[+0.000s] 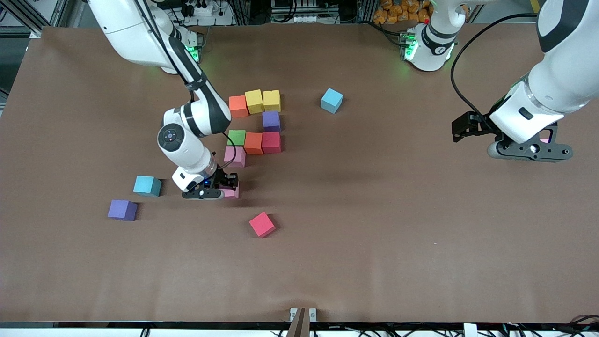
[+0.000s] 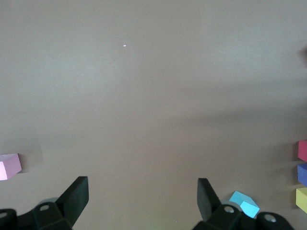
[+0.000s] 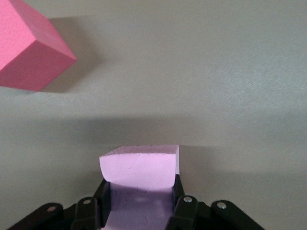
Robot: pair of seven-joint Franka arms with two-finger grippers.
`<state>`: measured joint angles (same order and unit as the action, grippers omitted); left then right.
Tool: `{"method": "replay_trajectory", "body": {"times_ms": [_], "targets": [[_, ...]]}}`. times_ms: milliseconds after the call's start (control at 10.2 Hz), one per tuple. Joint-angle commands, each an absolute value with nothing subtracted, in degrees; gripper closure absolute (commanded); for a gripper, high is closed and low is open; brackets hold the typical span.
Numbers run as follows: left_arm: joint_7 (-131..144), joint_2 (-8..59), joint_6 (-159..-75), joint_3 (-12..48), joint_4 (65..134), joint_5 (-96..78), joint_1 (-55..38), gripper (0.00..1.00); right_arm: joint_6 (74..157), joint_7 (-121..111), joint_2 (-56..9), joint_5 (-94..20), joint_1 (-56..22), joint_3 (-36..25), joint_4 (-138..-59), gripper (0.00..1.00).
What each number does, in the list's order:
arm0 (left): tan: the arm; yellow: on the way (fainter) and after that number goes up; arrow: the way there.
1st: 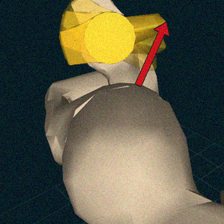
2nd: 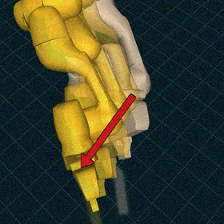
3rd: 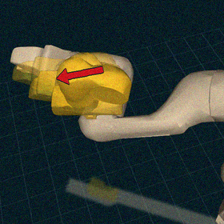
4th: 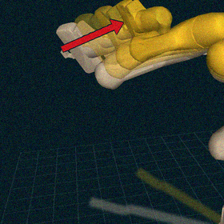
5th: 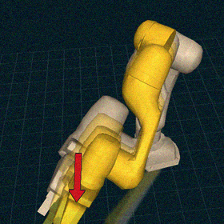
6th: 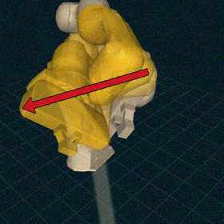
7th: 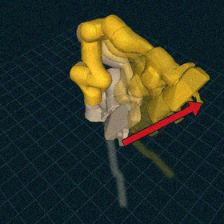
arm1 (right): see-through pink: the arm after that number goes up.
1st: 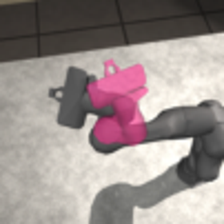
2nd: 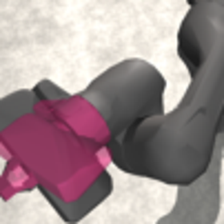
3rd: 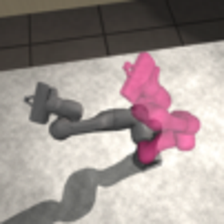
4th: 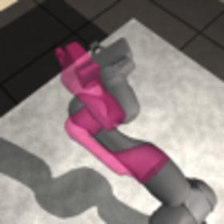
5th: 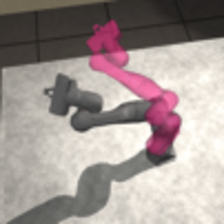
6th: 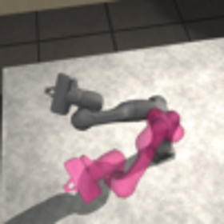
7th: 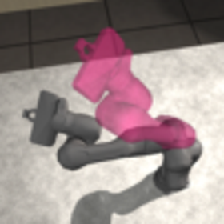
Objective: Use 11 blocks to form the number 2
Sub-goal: 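Carry the light pink cube to the cluster with the right gripper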
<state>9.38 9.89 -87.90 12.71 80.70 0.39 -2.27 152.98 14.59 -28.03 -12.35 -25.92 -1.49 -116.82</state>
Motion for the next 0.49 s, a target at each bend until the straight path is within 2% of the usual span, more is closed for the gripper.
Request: {"method": "replay_trajectory", "body": {"times_ms": [0, 391], "targets": [[10.55, 9.4, -87.63, 12.74, 80.68, 0.09, -2.55, 0.0, 156.17, 16.52, -26.45, -11.34, -26.89, -1.67, -121.19, 1.0], [10.46, 9.49, -87.63, 12.57, 80.68, 0.0, -2.46, 0.0, 156.36, 17.57, -25.23, -11.51, -26.98, -1.58, -123.48, 1.0]]}}
